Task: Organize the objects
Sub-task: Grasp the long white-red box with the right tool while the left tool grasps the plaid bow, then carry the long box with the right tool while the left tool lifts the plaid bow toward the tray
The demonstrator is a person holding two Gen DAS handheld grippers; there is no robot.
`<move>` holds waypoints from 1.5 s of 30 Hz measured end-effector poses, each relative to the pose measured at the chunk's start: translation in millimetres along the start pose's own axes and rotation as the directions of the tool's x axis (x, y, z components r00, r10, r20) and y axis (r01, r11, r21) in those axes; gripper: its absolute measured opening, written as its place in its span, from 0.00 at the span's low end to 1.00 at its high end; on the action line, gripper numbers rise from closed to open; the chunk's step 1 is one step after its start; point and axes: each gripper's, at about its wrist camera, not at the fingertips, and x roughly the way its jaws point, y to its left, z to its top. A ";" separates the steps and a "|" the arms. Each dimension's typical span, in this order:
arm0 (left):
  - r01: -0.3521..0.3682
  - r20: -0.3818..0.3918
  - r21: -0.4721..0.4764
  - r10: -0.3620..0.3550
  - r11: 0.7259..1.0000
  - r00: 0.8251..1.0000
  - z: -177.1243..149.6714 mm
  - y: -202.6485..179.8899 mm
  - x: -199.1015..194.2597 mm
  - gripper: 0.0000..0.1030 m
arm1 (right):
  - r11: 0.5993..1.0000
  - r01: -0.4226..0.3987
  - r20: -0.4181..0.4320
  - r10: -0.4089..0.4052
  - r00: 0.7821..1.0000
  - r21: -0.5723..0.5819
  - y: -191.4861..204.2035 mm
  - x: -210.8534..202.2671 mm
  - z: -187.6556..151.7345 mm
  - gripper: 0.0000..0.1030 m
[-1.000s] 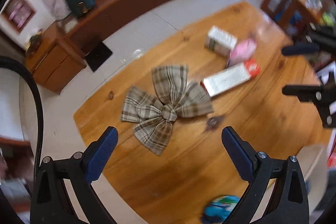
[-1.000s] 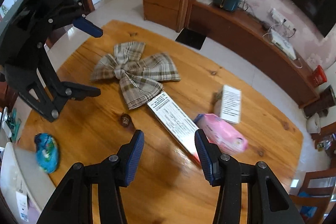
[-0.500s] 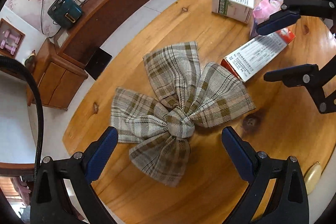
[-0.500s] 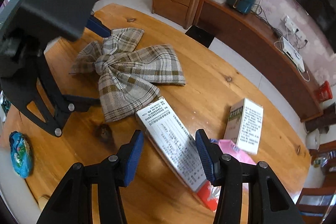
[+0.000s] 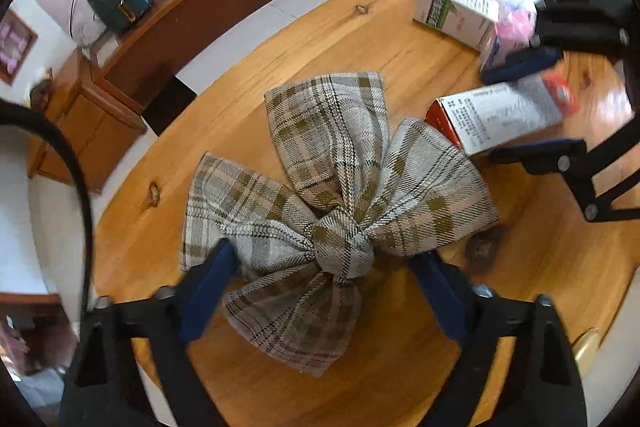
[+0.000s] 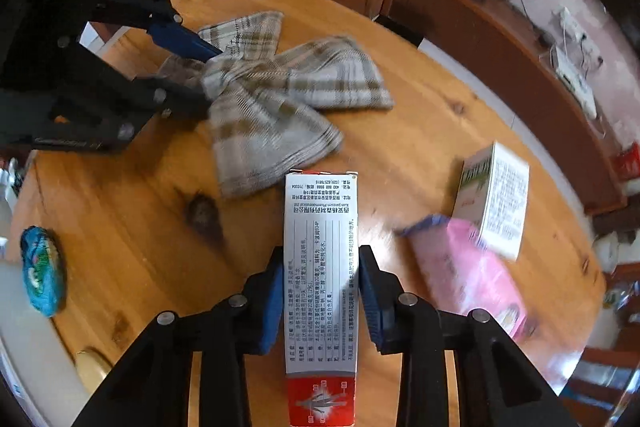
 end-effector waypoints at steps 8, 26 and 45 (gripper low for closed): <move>0.011 -0.003 -0.050 -0.011 0.999 1.000 -11.3 -14.5 -11.3 0.28 | 0.995 -0.033 0.069 0.027 0.997 0.098 5.0 -32.9 -33.1 0.34; 0.013 0.115 -0.211 0.012 0.977 0.993 -68.2 -34.5 -151.9 0.22 | 0.967 0.010 0.255 -0.076 0.964 0.253 20.3 -180.0 -123.4 0.34; 0.023 0.169 -0.282 0.026 0.959 0.985 -161.6 -148.7 -292.1 0.22 | 0.848 -0.293 0.382 0.119 0.917 0.441 123.7 -279.7 -235.4 0.34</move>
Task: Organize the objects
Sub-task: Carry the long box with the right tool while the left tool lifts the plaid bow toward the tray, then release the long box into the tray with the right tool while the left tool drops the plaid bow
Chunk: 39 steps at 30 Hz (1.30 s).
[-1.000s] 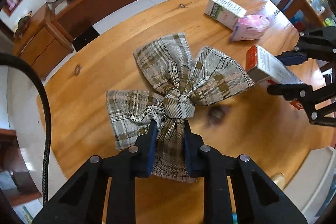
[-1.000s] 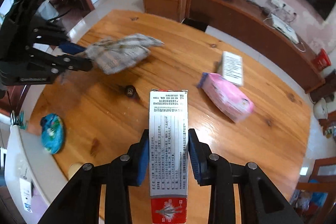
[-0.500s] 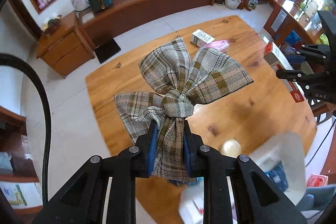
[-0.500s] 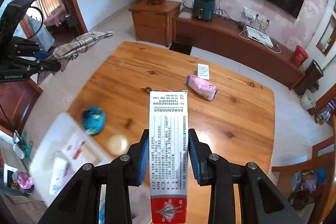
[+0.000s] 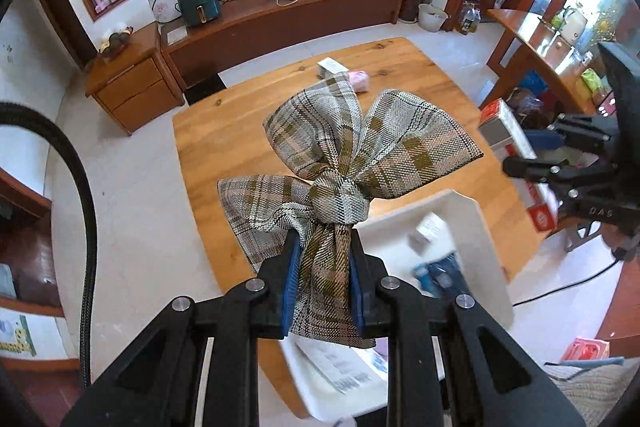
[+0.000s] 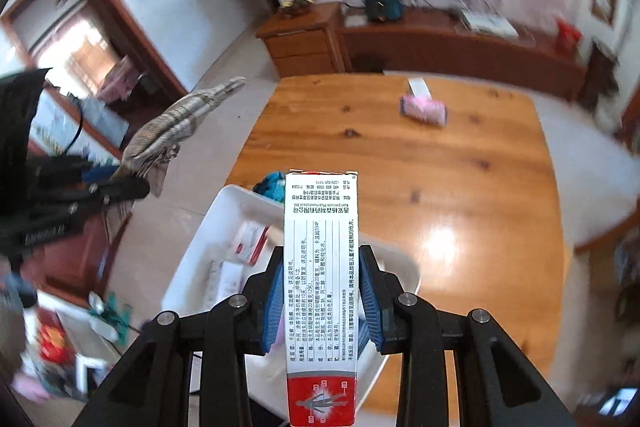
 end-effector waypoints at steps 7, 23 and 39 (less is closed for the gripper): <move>0.057 0.021 -0.069 -0.055 0.996 0.998 -27.6 -29.7 -19.4 0.22 | 0.980 -0.040 -0.006 0.042 0.999 0.197 -5.7 -1.0 -38.7 0.34; 0.134 -0.097 -0.246 -0.162 0.960 0.982 -66.3 -73.0 49.6 0.23 | 0.971 0.008 -0.052 0.004 0.999 0.238 4.0 20.0 -87.9 0.34; 0.076 -0.137 -0.340 -0.130 0.937 0.982 -86.5 -80.8 77.0 0.79 | 0.971 0.000 -0.065 0.016 0.998 0.240 1.3 27.8 -89.3 0.47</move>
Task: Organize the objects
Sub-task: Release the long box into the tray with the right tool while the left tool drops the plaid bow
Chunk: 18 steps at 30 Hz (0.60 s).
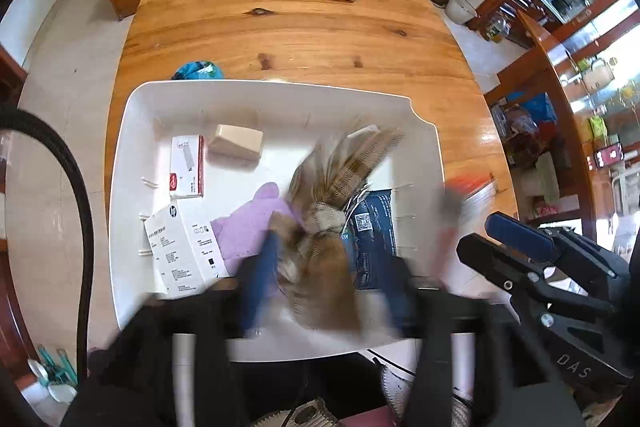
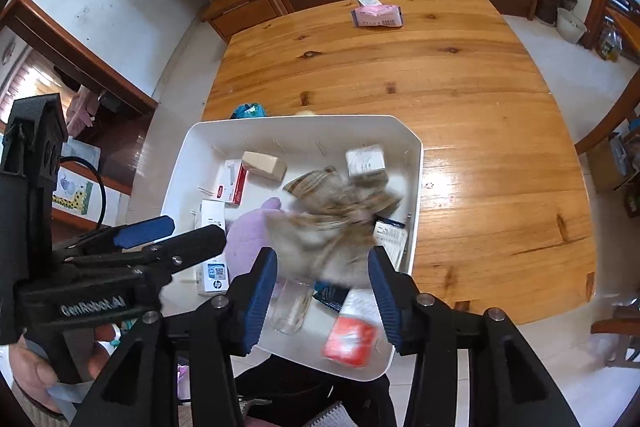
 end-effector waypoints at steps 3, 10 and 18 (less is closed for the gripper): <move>0.003 0.009 -0.042 -0.003 0.999 1.000 -1.9 7.8 -2.5 0.85 | 1.000 -0.012 0.016 0.012 1.000 -0.014 4.1 -5.0 -1.3 0.47; 0.015 0.041 -0.115 -0.010 0.993 0.999 -6.1 32.3 -21.1 0.88 | 0.998 -0.033 0.035 0.035 0.999 -0.049 15.5 -12.5 -0.9 0.47; -0.011 0.101 -0.168 0.028 0.986 0.995 -8.8 57.6 -47.5 0.88 | 0.993 -0.072 0.029 0.075 0.997 -0.091 29.9 -11.0 5.4 0.47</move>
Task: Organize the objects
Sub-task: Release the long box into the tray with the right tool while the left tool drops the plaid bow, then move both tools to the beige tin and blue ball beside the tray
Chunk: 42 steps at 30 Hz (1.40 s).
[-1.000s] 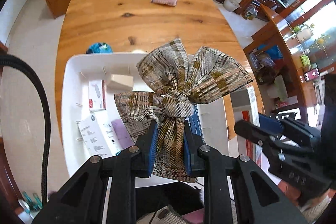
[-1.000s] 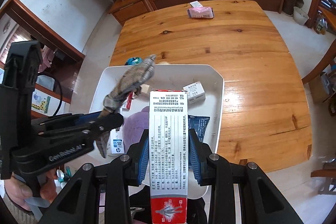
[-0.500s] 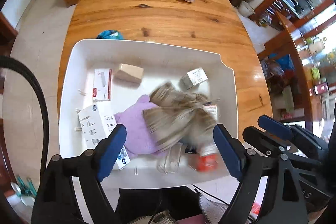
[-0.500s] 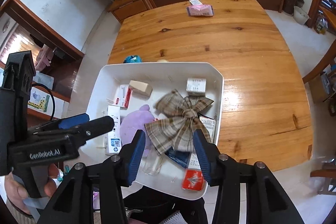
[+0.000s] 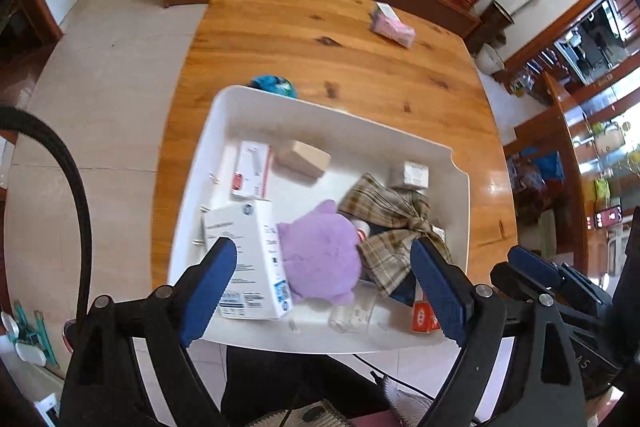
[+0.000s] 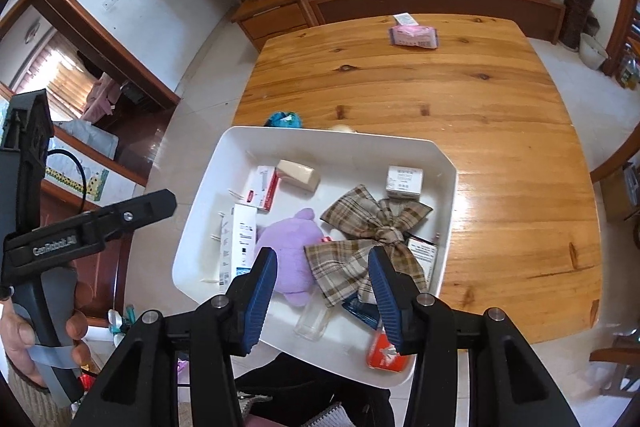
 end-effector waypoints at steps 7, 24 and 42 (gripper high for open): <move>-0.043 0.053 0.017 0.042 0.999 0.998 5.2 5.5 -20.4 0.96 | 0.999 -0.005 -0.016 0.005 1.000 -0.033 9.7 5.7 7.8 0.47; 0.033 0.118 0.253 -0.065 0.967 0.991 117.7 -13.0 -48.4 0.98 | 0.994 0.103 -0.005 -0.103 0.995 0.026 20.8 31.8 130.3 0.64; 0.180 -0.242 0.341 -0.099 0.923 0.965 224.7 53.9 144.2 0.99 | 0.942 0.184 -0.431 -0.048 0.901 0.280 -47.7 224.7 175.5 0.70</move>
